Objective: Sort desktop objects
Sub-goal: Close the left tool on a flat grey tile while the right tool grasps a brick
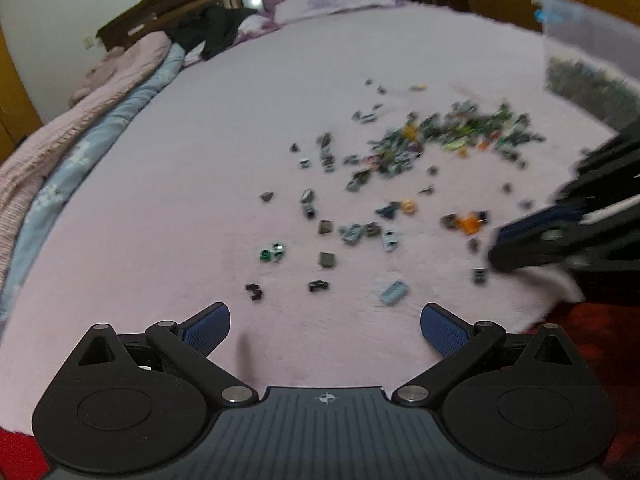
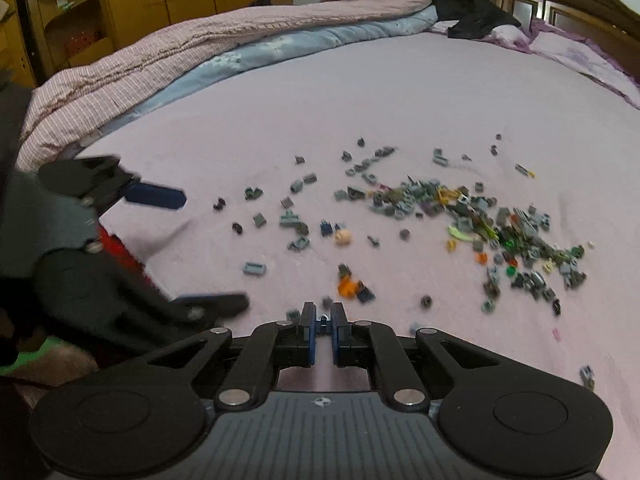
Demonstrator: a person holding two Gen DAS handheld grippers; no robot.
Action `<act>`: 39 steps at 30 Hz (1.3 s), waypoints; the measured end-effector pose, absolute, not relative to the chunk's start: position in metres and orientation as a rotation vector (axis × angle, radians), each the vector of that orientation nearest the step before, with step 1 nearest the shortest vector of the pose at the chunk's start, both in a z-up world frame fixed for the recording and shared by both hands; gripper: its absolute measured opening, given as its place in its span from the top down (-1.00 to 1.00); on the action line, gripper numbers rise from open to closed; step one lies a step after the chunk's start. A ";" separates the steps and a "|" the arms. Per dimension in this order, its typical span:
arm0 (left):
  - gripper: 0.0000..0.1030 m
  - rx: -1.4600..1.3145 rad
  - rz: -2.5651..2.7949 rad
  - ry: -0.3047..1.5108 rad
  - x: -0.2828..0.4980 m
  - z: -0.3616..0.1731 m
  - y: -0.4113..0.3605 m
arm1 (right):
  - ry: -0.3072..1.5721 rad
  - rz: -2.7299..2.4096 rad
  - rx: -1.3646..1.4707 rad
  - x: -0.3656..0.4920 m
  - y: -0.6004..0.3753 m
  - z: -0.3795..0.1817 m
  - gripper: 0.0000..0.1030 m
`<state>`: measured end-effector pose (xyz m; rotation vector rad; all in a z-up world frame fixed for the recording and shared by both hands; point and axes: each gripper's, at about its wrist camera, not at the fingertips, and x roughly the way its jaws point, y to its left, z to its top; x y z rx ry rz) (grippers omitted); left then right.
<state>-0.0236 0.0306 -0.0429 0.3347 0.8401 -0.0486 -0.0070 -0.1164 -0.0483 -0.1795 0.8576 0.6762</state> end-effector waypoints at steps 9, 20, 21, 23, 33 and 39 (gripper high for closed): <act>-0.99 0.326 0.067 0.841 -0.028 -0.024 0.035 | 0.899 0.649 -0.059 0.000 -0.140 -0.065 0.86; -0.18 -0.039 -0.059 0.976 -0.016 -0.022 0.022 | 0.864 0.568 -0.094 -0.006 -0.156 -0.055 0.85; -0.15 -0.061 -0.055 0.984 -0.015 -0.024 0.025 | 0.867 0.564 -0.081 -0.006 -0.160 -0.057 0.85; -0.07 -0.099 -0.045 0.992 -0.014 -0.027 0.030 | 0.869 0.564 -0.062 -0.005 -0.164 -0.059 0.85; 0.68 -0.147 -0.055 0.965 -0.015 -0.029 0.035 | 0.862 0.567 -0.037 -0.004 -0.165 -0.064 0.85; 0.68 -0.090 -0.059 0.929 -0.015 -0.021 0.028 | 0.844 0.567 -0.033 -0.006 -0.165 -0.062 0.84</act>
